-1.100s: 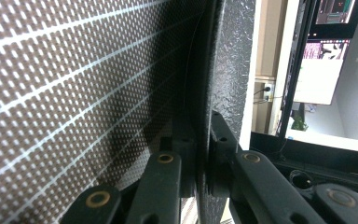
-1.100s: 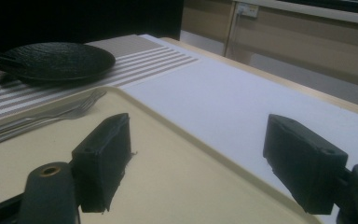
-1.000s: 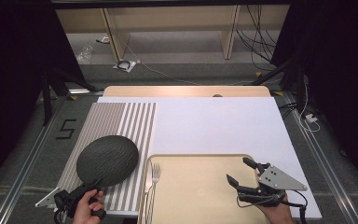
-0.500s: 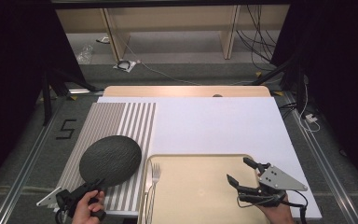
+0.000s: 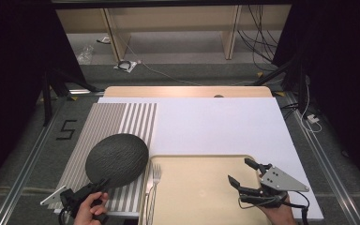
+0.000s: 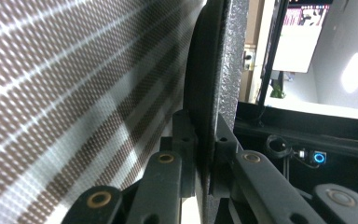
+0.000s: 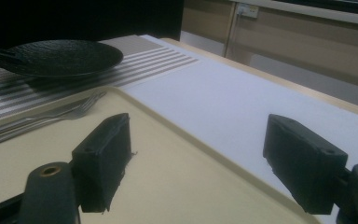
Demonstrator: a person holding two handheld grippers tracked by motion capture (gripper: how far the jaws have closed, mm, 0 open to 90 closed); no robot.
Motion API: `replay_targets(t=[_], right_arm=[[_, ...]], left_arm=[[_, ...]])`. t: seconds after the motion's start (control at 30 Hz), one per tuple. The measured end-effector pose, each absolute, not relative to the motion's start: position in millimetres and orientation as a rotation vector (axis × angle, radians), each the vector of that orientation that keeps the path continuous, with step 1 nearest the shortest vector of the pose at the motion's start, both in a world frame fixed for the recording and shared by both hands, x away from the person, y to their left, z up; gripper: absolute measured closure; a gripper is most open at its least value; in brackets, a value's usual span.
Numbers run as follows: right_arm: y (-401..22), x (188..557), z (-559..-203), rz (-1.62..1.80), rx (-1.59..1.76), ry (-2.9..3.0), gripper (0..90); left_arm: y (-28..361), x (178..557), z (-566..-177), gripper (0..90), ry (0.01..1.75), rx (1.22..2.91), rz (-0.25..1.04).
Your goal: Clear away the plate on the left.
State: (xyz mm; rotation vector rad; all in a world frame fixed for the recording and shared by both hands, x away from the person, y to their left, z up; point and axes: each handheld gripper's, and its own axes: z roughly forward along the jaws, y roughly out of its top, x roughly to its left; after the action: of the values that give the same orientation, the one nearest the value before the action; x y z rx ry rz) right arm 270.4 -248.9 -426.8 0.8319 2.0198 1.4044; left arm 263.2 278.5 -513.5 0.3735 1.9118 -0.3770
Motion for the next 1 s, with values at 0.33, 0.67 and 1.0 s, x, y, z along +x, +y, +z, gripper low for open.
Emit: replay_targets(t=[0.33, 0.67, 1.0], right_arm=[[-249.1, 270.3, -426.8, 1.405, 0.838, 2.021, 24.0], [-249.2, 270.5, -426.9, 1.403, 0.839, 2.02, 24.1], [-249.3, 270.6, -426.9, 1.403, 0.836, 2.019, 24.0]], left_arm=[[268.7, 262.3, -510.6, 83.7, 1.881, 0.418, -0.424], [260.6, 261.2, -507.8, 83.3, 1.868, 0.464, -0.445], [253.0, 260.4, -505.1, 83.3, 1.85, 0.504, -0.462]])
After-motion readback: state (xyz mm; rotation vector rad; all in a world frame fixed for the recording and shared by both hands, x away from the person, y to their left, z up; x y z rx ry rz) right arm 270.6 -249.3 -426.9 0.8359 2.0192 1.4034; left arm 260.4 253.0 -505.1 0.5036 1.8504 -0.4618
